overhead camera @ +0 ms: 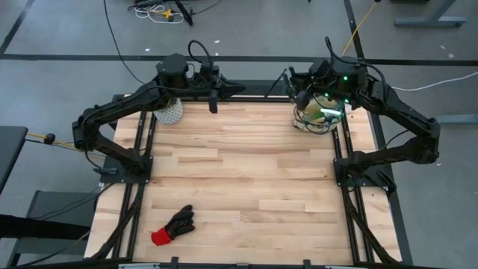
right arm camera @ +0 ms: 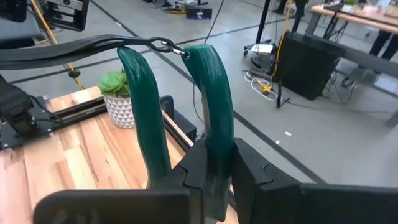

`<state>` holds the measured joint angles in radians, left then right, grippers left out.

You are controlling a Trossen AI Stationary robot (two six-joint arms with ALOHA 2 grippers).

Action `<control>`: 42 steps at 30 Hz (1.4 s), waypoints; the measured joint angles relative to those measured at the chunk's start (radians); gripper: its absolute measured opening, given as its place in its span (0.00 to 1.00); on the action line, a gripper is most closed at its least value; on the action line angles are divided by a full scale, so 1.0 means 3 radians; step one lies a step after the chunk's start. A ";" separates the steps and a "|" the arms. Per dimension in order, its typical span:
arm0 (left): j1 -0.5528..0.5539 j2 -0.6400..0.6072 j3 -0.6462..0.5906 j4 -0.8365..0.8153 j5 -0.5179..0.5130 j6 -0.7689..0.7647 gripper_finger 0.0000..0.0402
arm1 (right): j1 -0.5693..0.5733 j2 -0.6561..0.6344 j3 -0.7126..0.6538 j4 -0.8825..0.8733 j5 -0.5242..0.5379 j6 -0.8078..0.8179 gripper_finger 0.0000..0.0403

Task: Pick & Place Garden tools in Gardening bag
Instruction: Put the green shear scissors into the brown gardening bag

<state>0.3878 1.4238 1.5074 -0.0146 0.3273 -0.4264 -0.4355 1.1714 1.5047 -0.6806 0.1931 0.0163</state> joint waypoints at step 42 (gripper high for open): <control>0.0000 -0.0255 0.0001 -0.0305 -0.0155 0.0243 0.04 | -0.0576 -0.1705 -0.2777 0.1399 0.0640 -0.0352 0.10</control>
<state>0.3878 1.3472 1.5078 -0.1062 0.2810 -0.3534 -0.6081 0.6599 0.6715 -0.2610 0.3851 -0.0892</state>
